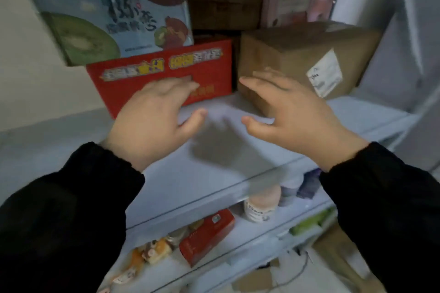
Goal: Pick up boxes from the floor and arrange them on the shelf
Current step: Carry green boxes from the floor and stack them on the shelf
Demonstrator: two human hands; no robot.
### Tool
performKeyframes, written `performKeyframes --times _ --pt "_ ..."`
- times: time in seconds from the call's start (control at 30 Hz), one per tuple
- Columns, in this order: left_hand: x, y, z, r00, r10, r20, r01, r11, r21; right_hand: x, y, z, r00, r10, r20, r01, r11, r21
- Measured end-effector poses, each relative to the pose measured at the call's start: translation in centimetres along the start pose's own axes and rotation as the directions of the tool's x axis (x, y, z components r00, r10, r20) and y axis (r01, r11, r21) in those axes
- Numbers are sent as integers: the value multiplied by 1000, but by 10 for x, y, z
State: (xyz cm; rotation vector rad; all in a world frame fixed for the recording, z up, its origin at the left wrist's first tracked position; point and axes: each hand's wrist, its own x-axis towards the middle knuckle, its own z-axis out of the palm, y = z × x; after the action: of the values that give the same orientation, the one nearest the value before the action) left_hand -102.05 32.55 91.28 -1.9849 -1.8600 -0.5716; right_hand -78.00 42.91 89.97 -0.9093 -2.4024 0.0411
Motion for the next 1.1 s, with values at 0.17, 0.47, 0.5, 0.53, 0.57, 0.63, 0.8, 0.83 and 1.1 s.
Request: performKeyframes --times 0.17,0.47,0.5,0.53,0.57,0.63,0.8,0.83,1.1 --pt "5 92 52 955 253 158 -250 968 -37 -115 47 -20 972 230 37 -221 962 -162" --pt "18 353 122 754 643 133 -576 745 -335 -354 124 -121 687 726 -44 -702 646 -299" --pt "16 391 127 724 677 132 -603 714 -357 -384 131 -134 642 764 -64 -741 597 -309" --pt "12 430 132 686 716 129 -633 675 -379 -416 137 -147 594 800 -83 -777 544 -318" --pt "6 470 137 645 754 123 -663 632 -401 -448 141 -160 544 832 -106 -811 488 -323" --pt "-11 548 145 556 824 110 -710 540 -452 -514 146 -184 439 885 -153 -868 375 -325" --pt "-68 713 156 299 952 66 -777 283 -562 -662 138 -231 118 955 -272 -960 39 -278" --pt "-80 739 158 250 967 57 -781 236 -578 -686 134 -237 58 955 -291 -964 -23 -265" --pt "-134 888 183 -68 997 -27 -739 -69 -670 -794 101 -253 -387 827 -408 -884 -459 -91"
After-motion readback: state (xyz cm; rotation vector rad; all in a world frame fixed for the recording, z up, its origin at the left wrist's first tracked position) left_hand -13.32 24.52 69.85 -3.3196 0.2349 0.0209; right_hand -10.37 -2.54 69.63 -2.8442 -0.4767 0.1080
